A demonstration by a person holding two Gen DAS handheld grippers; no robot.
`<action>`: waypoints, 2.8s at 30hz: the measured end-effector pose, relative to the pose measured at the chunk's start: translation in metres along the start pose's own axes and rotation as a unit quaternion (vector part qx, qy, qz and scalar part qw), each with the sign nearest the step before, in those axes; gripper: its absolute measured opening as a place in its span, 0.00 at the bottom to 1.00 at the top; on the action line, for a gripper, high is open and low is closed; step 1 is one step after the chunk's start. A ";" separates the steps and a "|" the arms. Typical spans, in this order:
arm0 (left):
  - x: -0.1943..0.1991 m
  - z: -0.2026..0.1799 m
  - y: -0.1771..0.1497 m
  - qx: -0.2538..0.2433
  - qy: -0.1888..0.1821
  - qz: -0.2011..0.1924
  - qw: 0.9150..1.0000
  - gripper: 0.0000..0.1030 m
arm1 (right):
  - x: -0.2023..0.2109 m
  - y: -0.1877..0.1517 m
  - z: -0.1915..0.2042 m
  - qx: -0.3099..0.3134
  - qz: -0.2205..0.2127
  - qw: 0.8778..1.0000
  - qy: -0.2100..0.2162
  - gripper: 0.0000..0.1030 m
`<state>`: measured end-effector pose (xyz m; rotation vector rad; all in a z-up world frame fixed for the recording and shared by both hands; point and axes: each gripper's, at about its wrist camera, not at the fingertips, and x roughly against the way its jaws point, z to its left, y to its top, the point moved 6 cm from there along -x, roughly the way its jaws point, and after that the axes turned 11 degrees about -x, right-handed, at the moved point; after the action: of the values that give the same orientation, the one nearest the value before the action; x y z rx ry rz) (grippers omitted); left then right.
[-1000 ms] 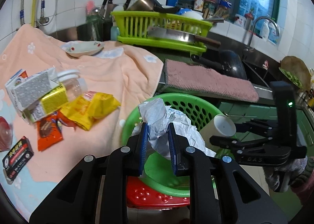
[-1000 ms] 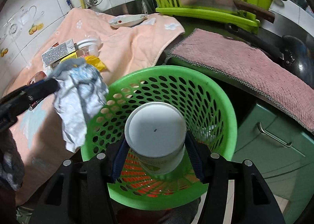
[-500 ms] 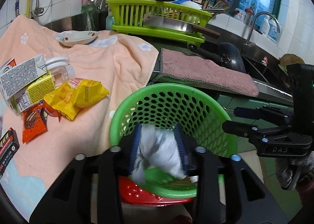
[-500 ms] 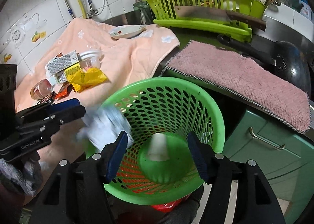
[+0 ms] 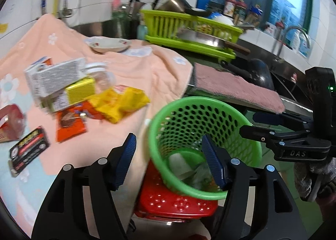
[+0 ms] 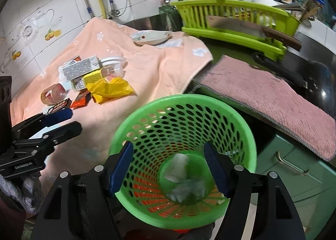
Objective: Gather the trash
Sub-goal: 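Grasp the yellow snack wrapper with the right gripper while the left gripper approaches the black glue box, then grasp the black glue box with the left gripper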
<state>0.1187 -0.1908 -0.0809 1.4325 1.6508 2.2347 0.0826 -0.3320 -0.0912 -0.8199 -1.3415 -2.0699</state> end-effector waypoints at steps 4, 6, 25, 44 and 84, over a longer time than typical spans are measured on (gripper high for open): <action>0.018 0.023 -0.003 0.014 0.024 -0.007 1.000 0.65 | -0.009 0.009 0.020 0.018 0.005 1.000 0.012 0.69; 0.027 0.036 -0.006 0.021 0.037 -0.010 0.999 0.65 | -0.015 0.014 0.031 0.031 0.008 0.999 0.018 0.69; 0.067 0.130 -0.041 0.096 0.107 -0.010 0.990 0.66 | -0.093 0.043 0.120 0.177 0.050 0.982 0.048 0.80; 0.058 0.172 -0.052 0.095 0.128 0.019 0.987 0.69 | -0.175 0.060 0.152 0.224 0.074 0.971 0.034 0.89; -0.029 0.224 -0.054 -0.080 0.036 0.162 0.983 0.71 | -0.149 0.051 0.157 0.202 0.076 0.974 0.072 0.49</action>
<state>0.2586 -0.0139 -0.1359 1.6995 1.2949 2.5454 0.2507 -0.1889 -0.1195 -0.5644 -1.4976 -1.6275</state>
